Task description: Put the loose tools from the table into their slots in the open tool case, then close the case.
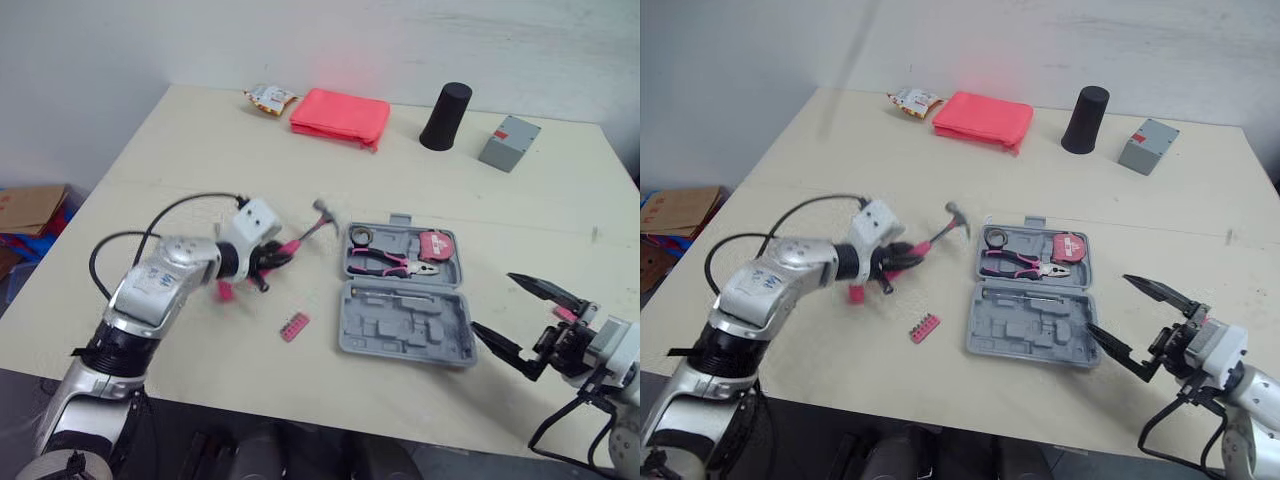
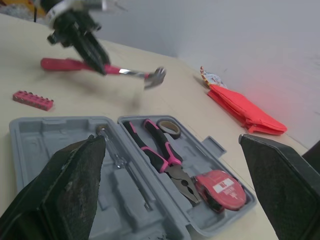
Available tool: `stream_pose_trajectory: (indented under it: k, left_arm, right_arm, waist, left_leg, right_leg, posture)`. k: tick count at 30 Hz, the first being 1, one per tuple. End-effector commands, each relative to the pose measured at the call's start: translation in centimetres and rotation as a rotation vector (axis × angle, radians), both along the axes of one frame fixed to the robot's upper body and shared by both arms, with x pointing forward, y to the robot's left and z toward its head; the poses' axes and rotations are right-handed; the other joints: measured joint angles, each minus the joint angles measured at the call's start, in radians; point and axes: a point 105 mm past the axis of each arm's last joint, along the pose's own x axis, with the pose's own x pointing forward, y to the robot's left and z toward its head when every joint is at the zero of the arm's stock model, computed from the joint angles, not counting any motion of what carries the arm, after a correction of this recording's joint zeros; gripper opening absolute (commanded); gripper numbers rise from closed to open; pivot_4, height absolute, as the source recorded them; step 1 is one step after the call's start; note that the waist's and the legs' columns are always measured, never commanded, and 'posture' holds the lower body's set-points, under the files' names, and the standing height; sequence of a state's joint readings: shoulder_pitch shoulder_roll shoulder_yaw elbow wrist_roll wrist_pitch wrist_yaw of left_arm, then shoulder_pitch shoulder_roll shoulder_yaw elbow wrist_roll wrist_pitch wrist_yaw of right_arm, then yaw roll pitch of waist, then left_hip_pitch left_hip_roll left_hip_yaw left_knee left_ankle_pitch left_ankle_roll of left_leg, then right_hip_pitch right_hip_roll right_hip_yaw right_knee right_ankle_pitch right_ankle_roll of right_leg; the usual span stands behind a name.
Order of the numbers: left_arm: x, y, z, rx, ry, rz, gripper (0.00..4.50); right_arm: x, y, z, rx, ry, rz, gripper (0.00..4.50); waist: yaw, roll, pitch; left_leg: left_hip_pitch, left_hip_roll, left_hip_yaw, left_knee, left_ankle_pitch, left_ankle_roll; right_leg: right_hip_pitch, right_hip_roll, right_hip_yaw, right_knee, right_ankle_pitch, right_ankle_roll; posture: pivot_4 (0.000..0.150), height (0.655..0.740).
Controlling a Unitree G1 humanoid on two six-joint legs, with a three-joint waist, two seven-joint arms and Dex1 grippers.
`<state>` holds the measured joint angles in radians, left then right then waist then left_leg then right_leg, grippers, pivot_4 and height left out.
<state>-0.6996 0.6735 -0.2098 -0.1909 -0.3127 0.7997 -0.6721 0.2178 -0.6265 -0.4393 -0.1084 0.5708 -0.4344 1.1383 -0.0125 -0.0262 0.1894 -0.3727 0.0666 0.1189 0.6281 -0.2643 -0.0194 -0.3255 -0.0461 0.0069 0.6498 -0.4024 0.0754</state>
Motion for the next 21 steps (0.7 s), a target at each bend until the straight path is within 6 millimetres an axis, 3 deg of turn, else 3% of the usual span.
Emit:
stream_pose_trajectory:
  k: [1, 7, 10, 13, 21]
  left_arm:
    - [-3.0, -3.7, 2.7, 0.048, -0.09, -0.305, 0.51]
    - [-4.9, -8.6, 1.3, 0.133, -0.014, -0.515, 0.51]
    - [-5.3, -11.8, 0.3, 0.214, -0.06, -0.6, 0.51]
    - [-5.8, -14.5, -0.7, 0.242, 0.008, -0.623, 0.51]
    - [-5.8, -16.4, -3.4, 0.429, 0.086, -0.567, 0.51]
  right_arm:
    - [-1.0, -2.2, 0.8, -0.052, -0.024, -0.064, 4.5]
    - [-1.8, -4.9, 0.6, -0.099, -0.005, -0.145, 4.5]
    - [-2.5, -5.1, 0.2, -0.112, 0.013, -0.146, 4.5]
    - [-3.0, -4.9, 0.0, -0.109, 0.022, -0.145, 4.5]
    - [-4.1, -4.1, -0.7, -0.092, 0.042, -0.157, 4.5]
  waist:
    - [0.003, 0.001, 0.0]
    - [0.009, 0.001, 0.0]
    - [0.01, 0.001, 0.0]
    - [0.01, 0.001, 0.0]
    - [-0.006, 0.005, 0.0]
  left_leg:
    - [0.0, 0.0, 0.001, 0.0, 0.0, 0.0]
    - [-0.001, 0.0, 0.002, 0.0, -0.001, 0.0]
    - [-0.001, 0.0, 0.002, 0.001, 0.0, 0.0]
    - [-0.001, 0.0, 0.002, 0.001, 0.0, 0.001]
    - [0.0, 0.001, 0.001, -0.001, 0.0, -0.001]
  right_leg:
    - [0.0, 0.0, 0.0, -0.001, 0.0, 0.0]
    - [0.0, 0.002, 0.002, -0.006, 0.0, 0.001]
    - [0.001, 0.002, 0.002, -0.005, 0.0, 0.001]
    - [0.001, 0.002, 0.002, -0.005, 0.0, 0.001]
    - [0.0, 0.003, 0.003, -0.004, -0.001, 0.0]
  posture:
    - [0.15, 0.74]
    - [0.15, 0.74]
    - [0.15, 0.74]
    - [0.15, 0.74]
    - [0.15, 0.74]
